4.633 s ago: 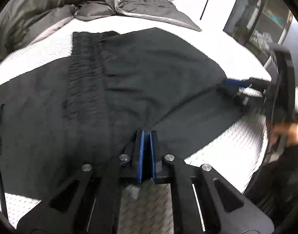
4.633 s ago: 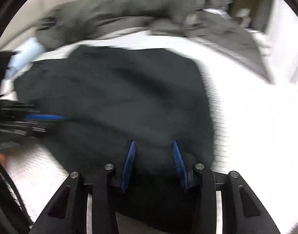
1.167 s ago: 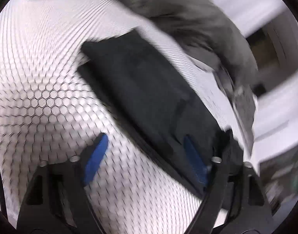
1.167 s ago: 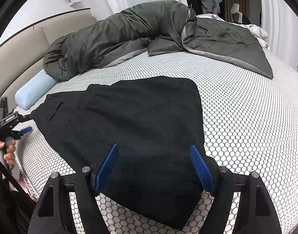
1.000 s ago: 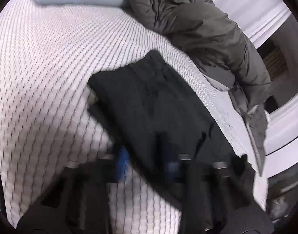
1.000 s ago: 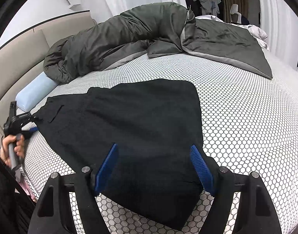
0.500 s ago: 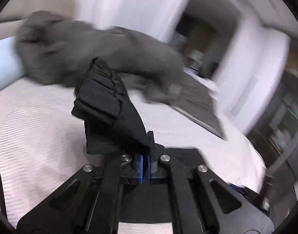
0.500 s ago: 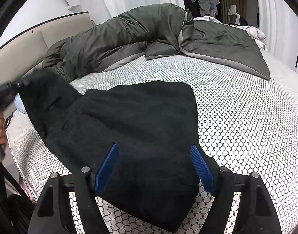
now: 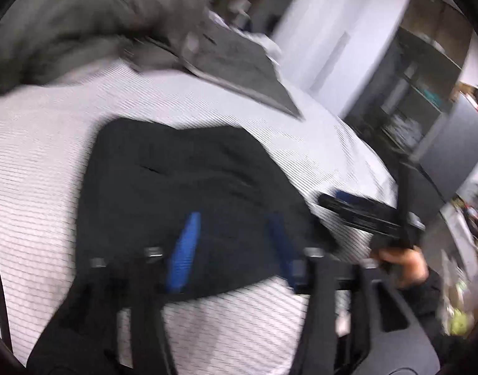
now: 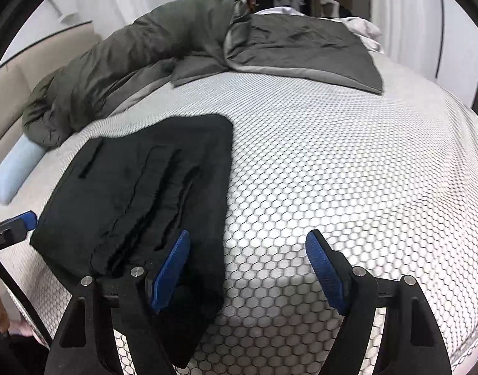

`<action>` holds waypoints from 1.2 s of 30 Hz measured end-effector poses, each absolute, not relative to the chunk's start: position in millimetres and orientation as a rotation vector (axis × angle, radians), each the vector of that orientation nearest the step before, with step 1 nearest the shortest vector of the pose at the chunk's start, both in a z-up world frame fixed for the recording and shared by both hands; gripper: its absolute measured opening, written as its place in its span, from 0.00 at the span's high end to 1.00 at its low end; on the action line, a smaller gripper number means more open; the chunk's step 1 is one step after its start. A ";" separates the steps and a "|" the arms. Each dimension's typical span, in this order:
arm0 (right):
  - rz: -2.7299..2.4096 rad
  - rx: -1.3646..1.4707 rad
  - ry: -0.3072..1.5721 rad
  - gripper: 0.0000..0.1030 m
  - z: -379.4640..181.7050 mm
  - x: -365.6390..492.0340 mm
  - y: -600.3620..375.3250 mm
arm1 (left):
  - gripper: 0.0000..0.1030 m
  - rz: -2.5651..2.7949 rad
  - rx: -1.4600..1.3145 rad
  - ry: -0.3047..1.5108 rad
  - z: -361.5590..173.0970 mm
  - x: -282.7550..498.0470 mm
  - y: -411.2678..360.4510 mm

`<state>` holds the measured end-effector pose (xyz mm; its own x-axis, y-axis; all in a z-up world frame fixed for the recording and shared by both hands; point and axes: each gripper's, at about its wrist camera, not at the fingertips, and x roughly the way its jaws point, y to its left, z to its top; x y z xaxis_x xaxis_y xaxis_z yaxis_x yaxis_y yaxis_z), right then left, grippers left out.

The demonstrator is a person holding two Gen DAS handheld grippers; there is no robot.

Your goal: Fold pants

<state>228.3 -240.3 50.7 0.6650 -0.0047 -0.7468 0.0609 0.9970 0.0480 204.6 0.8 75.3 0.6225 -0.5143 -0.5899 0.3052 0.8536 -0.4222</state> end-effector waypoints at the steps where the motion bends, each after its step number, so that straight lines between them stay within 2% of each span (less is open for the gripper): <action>1: -0.026 0.092 0.818 0.24 56.0 225.7 -239.4 | 0.43 -0.413 -0.303 0.753 70.9 214.6 17.8; 6: 0.192 0.179 0.783 0.25 67.8 221.4 -216.6 | 0.43 -0.218 -0.259 0.812 31.4 233.1 56.8; 8: 0.279 0.211 0.830 0.33 59.4 228.5 -203.0 | 0.43 -0.194 -0.286 0.880 12.9 238.3 71.1; 10: 0.297 0.223 0.882 0.36 47.5 238.5 -193.4 | 0.43 -0.200 -0.284 0.885 2.4 236.5 75.4; 12: 0.287 0.220 0.933 0.46 35.0 250.4 -186.9 | 0.43 -0.199 -0.245 0.878 -0.1 232.8 74.0; 13: 0.284 0.213 0.969 0.46 27.0 257.8 -184.1 | 0.42 -0.198 -0.233 0.875 -2.2 237.3 69.7; 16: 0.259 0.207 1.007 0.68 18.0 270.9 -183.9 | 0.43 -0.206 -0.223 0.872 -0.9 236.0 64.9; 18: 0.275 0.189 0.967 0.85 28.2 269.1 -179.1 | 0.43 -0.211 -0.235 0.877 2.6 243.7 64.3; 20: 0.292 0.144 0.902 0.90 46.0 256.9 -172.3 | 0.43 -0.234 -0.250 0.869 17.8 242.0 62.0; 22: 0.282 0.108 0.865 0.90 56.4 246.5 -170.5 | 0.43 -0.256 -0.256 0.815 34.2 225.9 66.7; 25: 0.219 0.074 0.916 0.88 43.8 247.1 -178.3 | 0.38 -0.232 -0.221 0.819 36.1 221.4 68.2; 26: 0.203 0.069 0.971 0.76 31.0 252.6 -181.3 | 0.38 -0.208 -0.208 0.856 28.6 223.6 67.5; 29: 0.233 0.154 0.972 0.65 30.1 252.8 -194.1 | 0.38 -0.187 -0.209 0.916 9.4 229.9 68.3; 30: 0.239 0.183 0.957 0.50 36.0 249.2 -199.9 | 0.38 -0.191 -0.215 0.913 9.7 229.4 69.9; 32: 0.238 0.229 0.912 0.33 43.4 243.2 -211.4 | 0.38 -0.193 -0.213 0.903 12.6 227.8 71.8; 36: 0.254 0.320 0.965 0.33 24.1 251.7 -225.7 | 0.38 -0.194 -0.203 0.906 12.0 225.1 69.2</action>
<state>251.7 -225.7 24.1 0.5460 0.3508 -0.7608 -0.0694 0.9239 0.3762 225.1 69.2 12.0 0.6016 -0.2516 -0.7581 0.0809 0.9634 -0.2555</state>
